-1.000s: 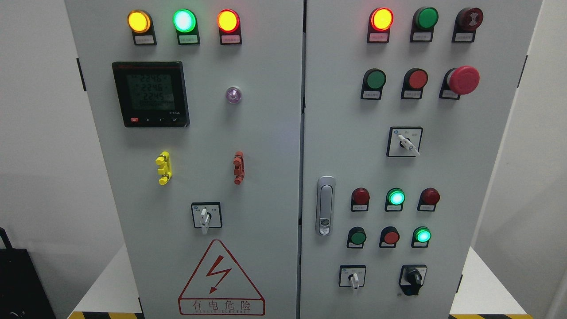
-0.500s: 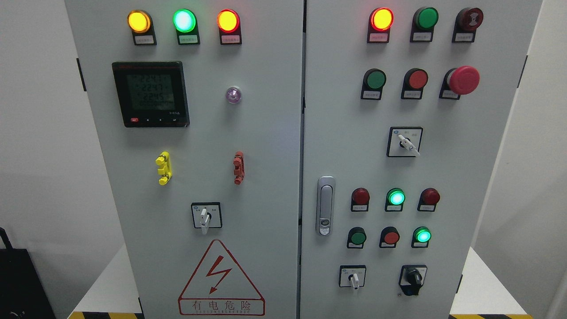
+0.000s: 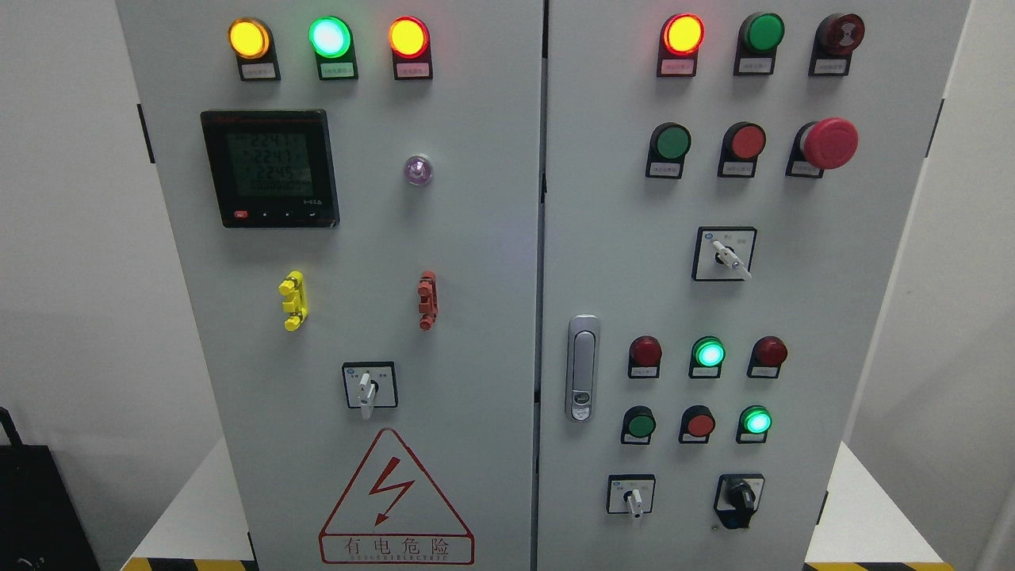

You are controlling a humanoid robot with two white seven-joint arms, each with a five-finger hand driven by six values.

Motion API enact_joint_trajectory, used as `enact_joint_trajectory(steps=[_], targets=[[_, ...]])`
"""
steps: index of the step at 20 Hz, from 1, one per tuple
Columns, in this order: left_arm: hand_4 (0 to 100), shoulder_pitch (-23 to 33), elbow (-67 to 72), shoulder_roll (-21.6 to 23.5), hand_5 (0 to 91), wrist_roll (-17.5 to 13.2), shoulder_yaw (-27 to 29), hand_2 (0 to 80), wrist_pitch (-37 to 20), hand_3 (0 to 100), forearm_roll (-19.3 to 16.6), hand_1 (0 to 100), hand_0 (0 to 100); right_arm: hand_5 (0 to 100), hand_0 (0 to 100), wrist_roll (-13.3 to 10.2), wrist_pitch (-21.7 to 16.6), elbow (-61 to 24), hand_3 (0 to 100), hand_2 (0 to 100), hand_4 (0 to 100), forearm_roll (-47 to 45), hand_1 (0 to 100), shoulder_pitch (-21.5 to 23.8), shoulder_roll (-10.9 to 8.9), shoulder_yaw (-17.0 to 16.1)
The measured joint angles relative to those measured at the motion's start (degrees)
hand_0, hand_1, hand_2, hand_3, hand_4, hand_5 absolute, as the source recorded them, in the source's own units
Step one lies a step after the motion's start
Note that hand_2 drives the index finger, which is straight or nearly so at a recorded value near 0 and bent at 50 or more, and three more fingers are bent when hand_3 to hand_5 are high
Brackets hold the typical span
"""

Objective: Turn on light switch 1

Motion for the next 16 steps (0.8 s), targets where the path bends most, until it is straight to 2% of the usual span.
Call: enact_joint_trajectory(steps=[5, 8, 11, 16], targets=[[0, 2.79, -5.00, 0.73, 0.0, 0.13, 0.35, 0.0, 0.42, 0, -0.84, 0, 37, 0, 0, 0.00, 0.00, 0.00, 0, 0, 0, 0.00, 0, 0.00, 0.00, 0.00], [3, 5.34, -9.74, 1.66, 0.0, 0.31, 1.75, 0.0, -0.37, 0, -2.60, 0, 37, 0, 0, 0.00, 0.00, 0.00, 0, 0, 0, 0.00, 0, 0.00, 0.00, 0.01], [10, 7.19, -14.79, 2.35, 0.0, 0.06, 3.44, 0.0, -2.89, 7, -5.03, 2, 38, 0, 0, 0.00, 0.00, 0.00, 0, 0, 0, 0.00, 0, 0.00, 0.00, 0.01], [29, 9.03, -23.58, 3.16, 0.0, -0.07, 6.64, 1.6, -11.02, 21, -7.80, 7, 41, 0, 0, 0.00, 0.00, 0.00, 0, 0, 0, 0.00, 0, 0.00, 0.00, 0.01]])
